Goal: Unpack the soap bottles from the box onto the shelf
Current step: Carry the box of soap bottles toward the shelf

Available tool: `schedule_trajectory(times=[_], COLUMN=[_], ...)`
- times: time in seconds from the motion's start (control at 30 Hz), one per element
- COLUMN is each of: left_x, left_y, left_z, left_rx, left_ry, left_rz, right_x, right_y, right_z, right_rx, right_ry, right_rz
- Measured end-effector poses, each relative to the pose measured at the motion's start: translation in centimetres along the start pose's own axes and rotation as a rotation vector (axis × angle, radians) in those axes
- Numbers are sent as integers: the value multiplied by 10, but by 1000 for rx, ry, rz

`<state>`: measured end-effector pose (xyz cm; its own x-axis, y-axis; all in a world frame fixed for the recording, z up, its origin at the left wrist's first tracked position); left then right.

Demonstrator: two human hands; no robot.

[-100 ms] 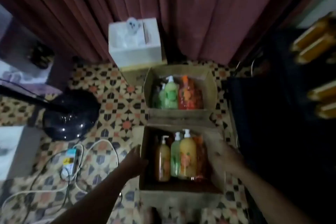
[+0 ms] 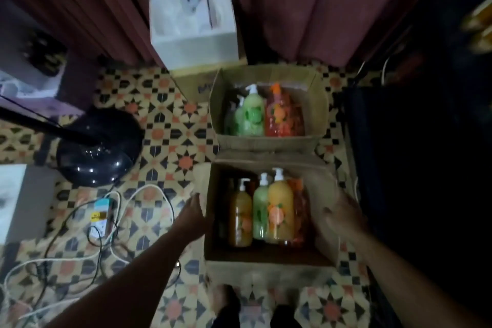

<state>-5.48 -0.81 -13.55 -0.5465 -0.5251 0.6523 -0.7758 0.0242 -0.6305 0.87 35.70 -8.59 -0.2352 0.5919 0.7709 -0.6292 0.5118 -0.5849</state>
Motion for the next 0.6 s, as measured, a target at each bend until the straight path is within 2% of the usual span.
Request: schedule_trajectory(times=[0.13,0.23,0.33,0.4,0.47,0.6], left_x=[-32,-65,-91,-93,-96,-88], left_y=[37,49,58,62,63,72], left_z=[37,63,74,81,90,85], left_rx=[111,303,416,447,463,305], left_ry=[-125,-373,-510,-429,-248,131], left_rz=[-24,-5,-53,-69,-18,117], right_x=[-66,-98,-117,-113,-113,-113], right_y=[34,46,52,53,60,78], right_z=[-51,-84,-105,-111,-117,-128], right_rx=[-223,-391,-446,-437,-395,-349], right_ry=[168,384,367,295,155,20], right_rz=[-60,-134,-138,-145,-104,16])
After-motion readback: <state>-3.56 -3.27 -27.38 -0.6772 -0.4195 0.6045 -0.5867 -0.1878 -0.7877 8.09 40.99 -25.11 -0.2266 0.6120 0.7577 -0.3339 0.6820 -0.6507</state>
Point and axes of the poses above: each hand's wrist, its own y-axis towards the middle knuckle, its own x-axis out of the back of the hand, z = x × y, the point moved 9 cm from there along y, towards the middle knuckle, and after that the axes turned 6 degrees about -z, right-handed, at the moved point
